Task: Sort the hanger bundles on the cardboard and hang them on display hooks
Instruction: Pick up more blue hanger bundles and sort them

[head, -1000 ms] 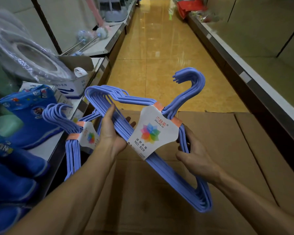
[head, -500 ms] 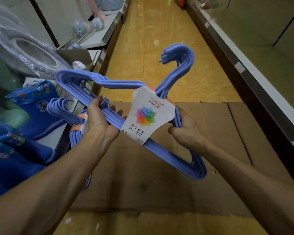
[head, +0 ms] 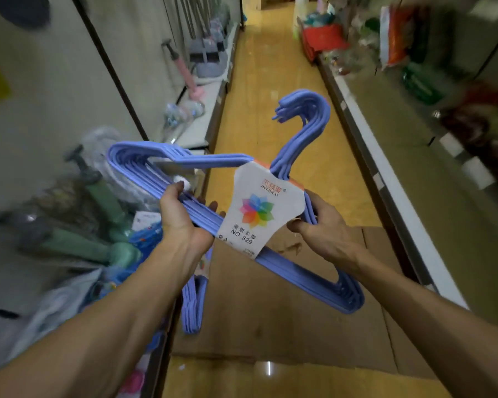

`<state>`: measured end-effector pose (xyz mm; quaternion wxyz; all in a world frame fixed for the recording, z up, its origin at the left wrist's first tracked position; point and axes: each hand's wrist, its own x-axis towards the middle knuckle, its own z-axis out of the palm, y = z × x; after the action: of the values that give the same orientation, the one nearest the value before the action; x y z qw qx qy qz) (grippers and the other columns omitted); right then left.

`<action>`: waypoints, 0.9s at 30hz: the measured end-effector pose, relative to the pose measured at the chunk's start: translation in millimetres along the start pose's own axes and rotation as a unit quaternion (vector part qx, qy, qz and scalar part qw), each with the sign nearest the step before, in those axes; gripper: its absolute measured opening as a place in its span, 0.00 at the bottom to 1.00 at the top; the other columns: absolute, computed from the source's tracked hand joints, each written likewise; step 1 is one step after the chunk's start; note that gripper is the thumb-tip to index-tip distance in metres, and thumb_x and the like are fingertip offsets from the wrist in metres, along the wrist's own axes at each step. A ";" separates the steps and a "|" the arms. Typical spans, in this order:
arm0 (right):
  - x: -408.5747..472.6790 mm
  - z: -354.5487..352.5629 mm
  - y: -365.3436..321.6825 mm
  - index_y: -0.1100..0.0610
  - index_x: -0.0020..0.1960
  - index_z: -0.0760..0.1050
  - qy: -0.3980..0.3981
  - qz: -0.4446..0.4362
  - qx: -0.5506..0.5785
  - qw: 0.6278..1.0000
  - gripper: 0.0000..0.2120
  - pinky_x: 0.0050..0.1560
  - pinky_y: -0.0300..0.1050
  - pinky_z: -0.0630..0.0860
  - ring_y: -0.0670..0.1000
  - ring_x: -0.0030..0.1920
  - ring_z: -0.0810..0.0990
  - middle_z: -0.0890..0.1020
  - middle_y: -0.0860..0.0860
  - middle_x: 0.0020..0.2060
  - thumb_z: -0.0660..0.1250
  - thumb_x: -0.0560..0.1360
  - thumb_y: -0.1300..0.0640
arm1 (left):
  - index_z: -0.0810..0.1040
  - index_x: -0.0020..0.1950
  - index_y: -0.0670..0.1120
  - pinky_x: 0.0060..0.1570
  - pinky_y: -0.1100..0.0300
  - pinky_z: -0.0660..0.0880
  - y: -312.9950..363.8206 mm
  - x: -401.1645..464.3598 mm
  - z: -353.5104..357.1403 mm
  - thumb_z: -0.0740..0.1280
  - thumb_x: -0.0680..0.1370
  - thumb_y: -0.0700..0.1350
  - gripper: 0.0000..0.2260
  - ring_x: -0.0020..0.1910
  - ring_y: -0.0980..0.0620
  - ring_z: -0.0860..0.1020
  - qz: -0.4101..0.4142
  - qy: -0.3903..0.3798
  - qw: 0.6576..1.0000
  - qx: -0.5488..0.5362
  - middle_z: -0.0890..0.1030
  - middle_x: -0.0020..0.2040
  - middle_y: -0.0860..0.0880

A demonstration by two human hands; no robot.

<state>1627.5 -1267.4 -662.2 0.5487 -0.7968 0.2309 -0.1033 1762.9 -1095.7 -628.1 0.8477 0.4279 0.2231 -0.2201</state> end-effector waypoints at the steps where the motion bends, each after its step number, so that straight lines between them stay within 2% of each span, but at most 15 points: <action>1: -2.1 -13.1 -32.5 0.37 0.64 0.70 0.004 -0.008 0.000 1.000 0.24 0.58 0.58 0.79 0.49 0.55 0.79 0.81 0.46 0.56 0.69 0.73 0.59 | 0.68 0.36 0.47 0.37 0.55 0.69 23.5 -21.2 21.4 0.63 0.79 0.51 0.14 0.34 0.50 0.72 0.001 -0.006 1.000 0.004 0.70 0.35 0.49; 4: -8.0 -54.5 -133.1 0.40 0.64 0.71 0.016 -0.031 0.001 0.999 0.23 0.58 0.56 0.78 0.50 0.55 0.79 0.81 0.46 0.55 0.67 0.74 0.60 | 0.66 0.35 0.48 0.36 0.58 0.66 93.6 -80.2 85.0 0.63 0.77 0.51 0.14 0.29 0.50 0.68 0.015 -0.029 0.999 0.016 0.67 0.32 0.50; 7: -9.4 -97.3 -230.5 0.43 0.63 0.72 0.030 -0.042 -0.003 0.999 0.20 0.51 0.56 0.78 0.52 0.48 0.79 0.81 0.48 0.49 0.66 0.75 0.61 | 0.66 0.37 0.48 0.31 0.62 0.65 161.4 -137.0 147.5 0.63 0.76 0.51 0.11 0.25 0.52 0.66 0.055 -0.043 0.997 0.018 0.65 0.30 0.50; 10: -15.8 -136.4 -320.1 0.49 0.66 0.71 0.032 -0.045 -0.013 0.998 0.20 0.51 0.57 0.78 0.54 0.48 0.78 0.80 0.50 0.48 0.67 0.75 0.59 | 0.66 0.38 0.47 0.30 0.62 0.64 220.1 -202.4 201.4 0.63 0.76 0.50 0.11 0.26 0.52 0.66 0.078 -0.058 0.995 0.025 0.65 0.31 0.50; 15: -43.5 -184.6 -435.7 0.52 0.60 0.71 0.030 -0.059 -0.014 0.998 0.13 0.45 0.61 0.80 0.60 0.44 0.78 0.79 0.58 0.47 0.67 0.77 0.59 | 0.66 0.39 0.48 0.33 0.62 0.65 293.9 -307.3 260.3 0.64 0.77 0.49 0.11 0.31 0.53 0.65 0.083 -0.071 0.994 0.025 0.66 0.34 0.50; 19: -69.6 -209.1 -491.7 0.51 0.57 0.71 0.016 -0.095 0.002 0.995 0.11 0.40 0.53 0.73 0.56 0.41 0.75 0.77 0.57 0.45 0.65 0.78 0.62 | 0.66 0.41 0.47 0.32 0.61 0.68 325.2 -362.6 277.3 0.65 0.76 0.50 0.10 0.33 0.53 0.67 0.105 -0.073 0.992 0.010 0.67 0.37 0.50; 23: -88.3 -222.1 -521.3 0.50 0.48 0.71 -0.029 -0.132 0.000 0.991 0.08 0.39 0.51 0.72 0.56 0.40 0.72 0.76 0.57 0.43 0.65 0.77 0.63 | 0.68 0.42 0.48 0.33 0.59 0.68 334.7 -408.2 273.4 0.66 0.75 0.50 0.10 0.35 0.52 0.69 0.128 -0.049 0.990 -0.027 0.69 0.38 0.50; 25: -95.0 -225.8 -530.7 0.52 0.53 0.73 -0.052 -0.154 0.000 0.987 0.08 0.40 0.46 0.73 0.52 0.39 0.75 0.77 0.52 0.42 0.66 0.77 0.62 | 0.69 0.42 0.48 0.37 0.59 0.70 336.0 -428.3 265.8 0.66 0.75 0.51 0.09 0.37 0.51 0.70 0.143 -0.035 0.988 -0.046 0.70 0.39 0.50; 27: -104.8 -227.1 -540.4 0.51 0.57 0.72 -0.073 -0.188 -0.002 0.979 0.12 0.37 0.38 0.72 0.47 0.39 0.76 0.78 0.46 0.41 0.66 0.77 0.63 | 0.69 0.45 0.48 0.45 0.59 0.73 335.7 -450.9 256.7 0.66 0.75 0.51 0.09 0.40 0.50 0.72 0.161 -0.021 0.984 -0.068 0.71 0.40 0.50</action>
<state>1578.8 -1247.3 -69.1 0.5336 -0.8323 0.0363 -0.1457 1638.7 -1044.7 -24.9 0.9036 0.3953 0.1476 -0.0737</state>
